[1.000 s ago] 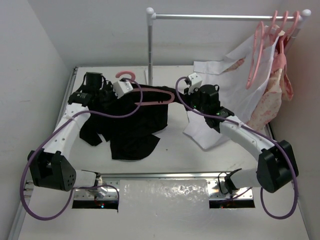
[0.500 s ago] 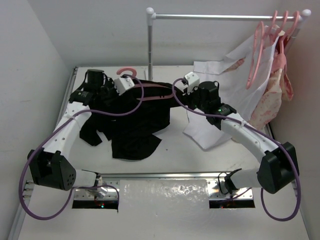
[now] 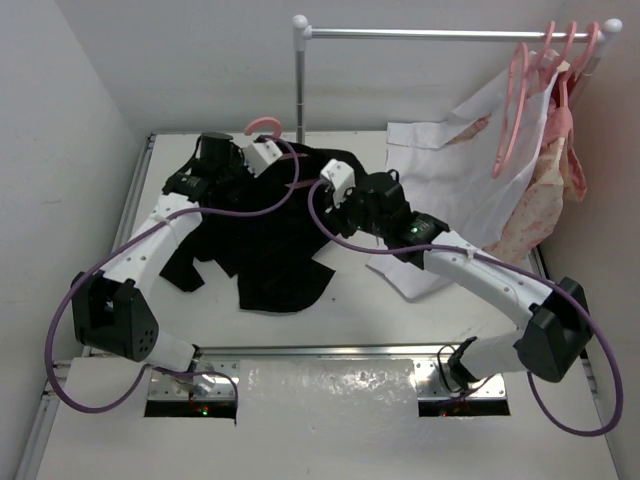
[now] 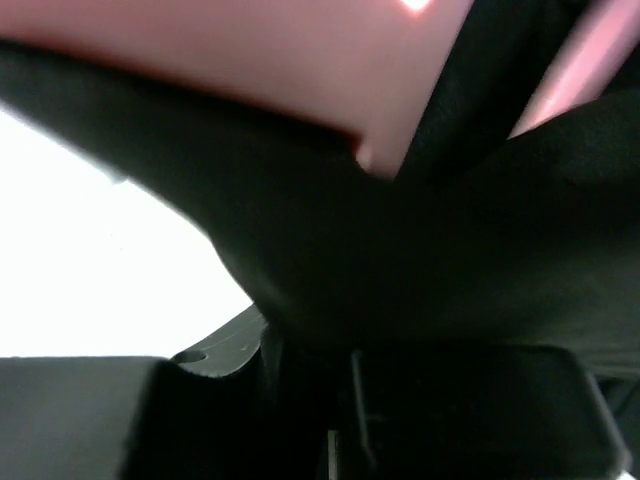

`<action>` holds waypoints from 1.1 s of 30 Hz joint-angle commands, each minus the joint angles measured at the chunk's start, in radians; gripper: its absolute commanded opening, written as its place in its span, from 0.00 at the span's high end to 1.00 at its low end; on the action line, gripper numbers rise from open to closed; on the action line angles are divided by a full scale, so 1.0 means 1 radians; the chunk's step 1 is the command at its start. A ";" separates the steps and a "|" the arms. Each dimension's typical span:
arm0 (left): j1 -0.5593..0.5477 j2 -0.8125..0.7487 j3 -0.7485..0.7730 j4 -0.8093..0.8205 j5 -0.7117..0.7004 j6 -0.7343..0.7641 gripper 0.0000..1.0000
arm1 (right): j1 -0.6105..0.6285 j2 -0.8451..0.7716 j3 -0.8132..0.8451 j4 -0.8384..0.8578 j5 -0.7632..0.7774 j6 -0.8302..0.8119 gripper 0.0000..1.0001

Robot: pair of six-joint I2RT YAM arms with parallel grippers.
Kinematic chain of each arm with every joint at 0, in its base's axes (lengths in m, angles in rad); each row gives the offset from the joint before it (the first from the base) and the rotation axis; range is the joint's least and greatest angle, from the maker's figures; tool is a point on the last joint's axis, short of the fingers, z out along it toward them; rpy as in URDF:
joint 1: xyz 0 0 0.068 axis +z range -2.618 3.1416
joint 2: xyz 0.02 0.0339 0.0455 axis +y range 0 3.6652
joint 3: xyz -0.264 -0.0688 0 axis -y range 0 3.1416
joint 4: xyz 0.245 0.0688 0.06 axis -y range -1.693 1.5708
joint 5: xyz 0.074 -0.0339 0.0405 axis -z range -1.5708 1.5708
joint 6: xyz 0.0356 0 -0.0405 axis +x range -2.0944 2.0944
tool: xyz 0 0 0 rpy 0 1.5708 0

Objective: Place the shirt on the hanger

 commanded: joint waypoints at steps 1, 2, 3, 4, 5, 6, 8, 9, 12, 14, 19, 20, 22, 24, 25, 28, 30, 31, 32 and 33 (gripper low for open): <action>-0.028 -0.004 0.046 0.081 0.054 -0.075 1.00 | 0.035 0.051 0.093 0.073 -0.184 0.051 1.00; -0.031 -0.005 0.040 0.078 0.095 -0.069 1.00 | 0.040 0.083 0.104 0.074 -0.194 0.051 1.00; -0.031 -0.005 0.041 0.071 0.127 -0.066 1.00 | 0.040 0.099 0.118 0.065 -0.204 0.043 1.00; -0.033 -0.010 0.043 0.043 0.157 -0.058 1.00 | 0.040 0.114 0.141 0.053 -0.219 0.037 1.00; -0.033 -0.016 0.040 0.040 0.193 -0.044 1.00 | 0.040 0.124 0.147 0.039 -0.221 0.033 0.95; -0.033 -0.025 0.032 0.037 0.210 -0.033 1.00 | 0.035 0.124 0.149 0.015 -0.218 -0.011 0.80; -0.030 -0.051 0.012 0.026 0.238 0.003 1.00 | 0.024 0.098 0.129 0.004 -0.207 -0.038 0.46; -0.031 -0.057 0.009 0.009 0.250 0.017 1.00 | 0.021 0.055 0.118 -0.006 -0.202 -0.073 0.40; -0.031 -0.068 0.009 -0.043 0.325 0.072 1.00 | 0.021 -0.040 0.127 -0.102 -0.207 -0.180 0.30; -0.031 -0.068 0.014 -0.066 0.382 0.105 1.00 | 0.023 -0.094 0.146 -0.154 -0.211 -0.231 0.31; -0.031 -0.068 0.012 -0.134 0.511 0.198 1.00 | 0.021 -0.189 0.207 -0.196 -0.173 -0.251 0.83; -0.031 -0.068 0.012 -0.144 0.525 0.204 1.00 | 0.018 -0.182 0.218 -0.216 -0.170 -0.263 0.92; -0.031 -0.068 0.015 -0.149 0.557 0.209 1.00 | 0.012 -0.124 0.277 -0.260 -0.175 -0.277 0.93; -0.031 -0.068 0.022 -0.157 0.577 0.209 1.00 | 0.011 -0.050 0.348 -0.341 -0.231 -0.299 0.91; -0.031 -0.068 0.029 -0.161 0.582 0.208 1.00 | 0.012 -0.028 0.365 -0.367 -0.253 -0.306 0.91; -0.031 -0.065 0.048 -0.172 0.579 0.203 1.00 | 0.003 0.018 0.391 -0.343 -0.319 -0.299 0.90; -0.031 -0.060 0.063 -0.180 0.567 0.191 1.00 | -0.023 0.024 0.377 -0.302 -0.419 -0.271 0.90; -0.031 -0.053 0.069 -0.195 0.564 0.189 1.00 | -0.031 0.036 0.379 -0.290 -0.450 -0.253 0.89; -0.031 -0.050 0.072 -0.201 0.565 0.189 1.00 | -0.034 0.045 0.385 -0.295 -0.469 -0.251 0.88; -0.031 -0.048 0.078 -0.206 0.565 0.189 1.00 | -0.037 0.055 0.397 -0.305 -0.483 -0.251 0.88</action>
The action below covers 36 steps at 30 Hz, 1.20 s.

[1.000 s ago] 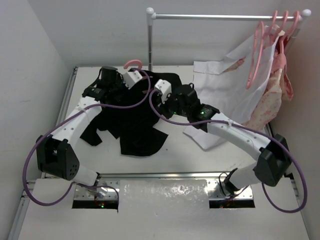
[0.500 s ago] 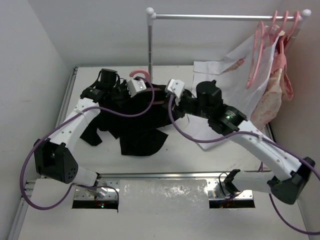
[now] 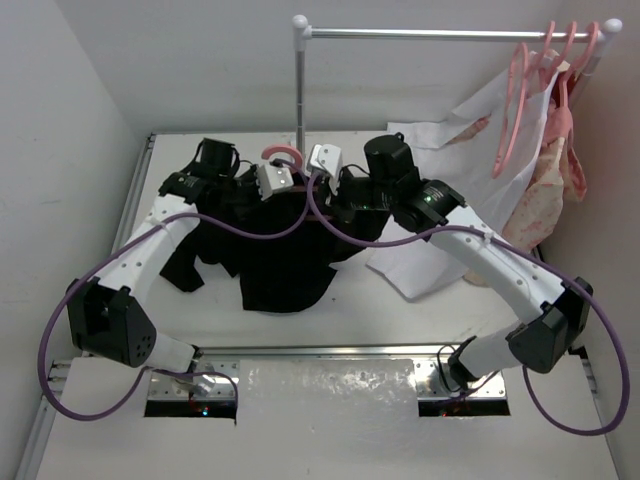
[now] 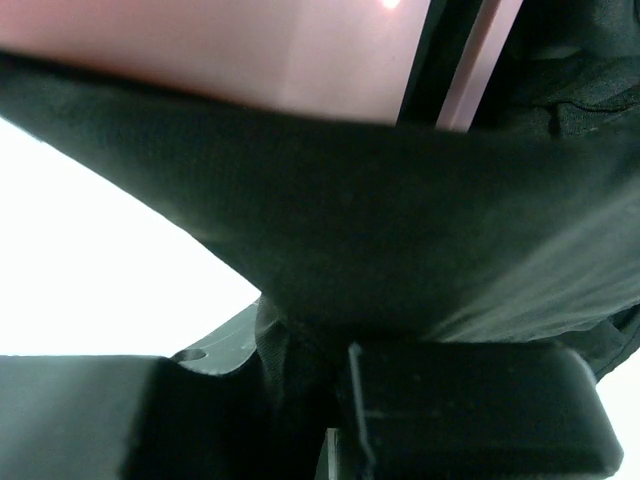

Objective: Place the shirt on the hanger

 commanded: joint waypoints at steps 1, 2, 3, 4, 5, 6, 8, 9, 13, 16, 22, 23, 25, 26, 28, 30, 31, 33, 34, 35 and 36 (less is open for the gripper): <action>-0.007 -0.023 0.066 0.006 0.062 -0.008 1.00 | -0.018 0.002 0.032 0.010 -0.131 0.014 0.85; -0.007 -0.026 0.064 0.001 0.068 -0.005 1.00 | -0.026 0.016 0.021 0.019 -0.136 0.017 0.83; -0.009 -0.028 0.064 0.000 0.081 -0.002 1.00 | -0.029 0.019 0.010 0.038 -0.136 0.028 0.80; -0.009 -0.032 0.064 -0.007 0.088 0.001 1.00 | -0.037 0.022 -0.003 0.090 -0.134 0.054 0.77; -0.009 -0.034 0.064 -0.013 0.107 0.015 1.00 | -0.053 0.022 -0.032 0.117 -0.131 0.066 0.75; -0.009 -0.038 0.063 -0.031 0.116 0.027 1.00 | -0.063 0.024 -0.043 0.169 -0.109 0.086 0.74; -0.010 -0.041 0.055 -0.042 0.127 0.052 1.00 | -0.102 0.027 -0.063 0.211 -0.104 0.103 0.73; -0.009 -0.043 0.052 -0.042 0.122 0.055 1.00 | -0.112 0.030 -0.062 0.228 -0.104 0.119 0.72; -0.010 -0.028 0.055 -0.037 0.079 0.043 1.00 | -0.130 0.068 -0.013 0.237 -0.107 0.103 0.68; -0.010 -0.020 0.061 -0.037 0.068 0.038 1.00 | -0.130 0.110 0.024 0.208 -0.110 0.090 0.65; -0.010 -0.020 0.063 -0.027 0.073 0.029 1.00 | -0.130 0.188 0.078 0.101 -0.156 0.041 0.60; -0.010 -0.020 0.063 -0.022 0.074 0.029 1.00 | -0.130 0.196 0.082 0.092 -0.174 0.036 0.59; -0.010 -0.020 0.063 -0.014 0.078 0.034 1.00 | -0.130 0.219 0.099 0.063 -0.189 0.025 0.59; -0.010 -0.020 0.063 -0.011 0.079 0.037 1.00 | -0.130 0.226 0.108 0.052 -0.208 0.018 0.58; -0.010 -0.020 0.064 -0.004 0.079 0.040 1.00 | -0.130 0.251 0.136 0.017 -0.225 -0.001 0.58; -0.010 -0.020 0.064 0.006 0.078 0.040 1.00 | -0.129 0.268 0.155 -0.011 -0.232 -0.013 0.62; -0.010 -0.020 0.066 0.010 0.075 0.038 1.00 | -0.130 0.278 0.167 -0.017 -0.237 -0.015 0.74; -0.010 -0.021 0.061 0.022 0.065 0.038 1.00 | -0.130 0.279 0.164 -0.019 -0.237 -0.021 0.90; -0.010 -0.020 0.054 0.029 0.039 0.040 1.00 | -0.132 0.271 0.146 -0.014 -0.230 -0.024 1.00; -0.010 -0.021 0.047 0.035 0.021 0.043 1.00 | -0.130 0.245 0.129 -0.007 -0.217 -0.030 1.00; -0.010 -0.021 0.043 0.039 0.001 0.050 1.00 | -0.132 0.225 0.112 0.013 -0.207 -0.047 1.00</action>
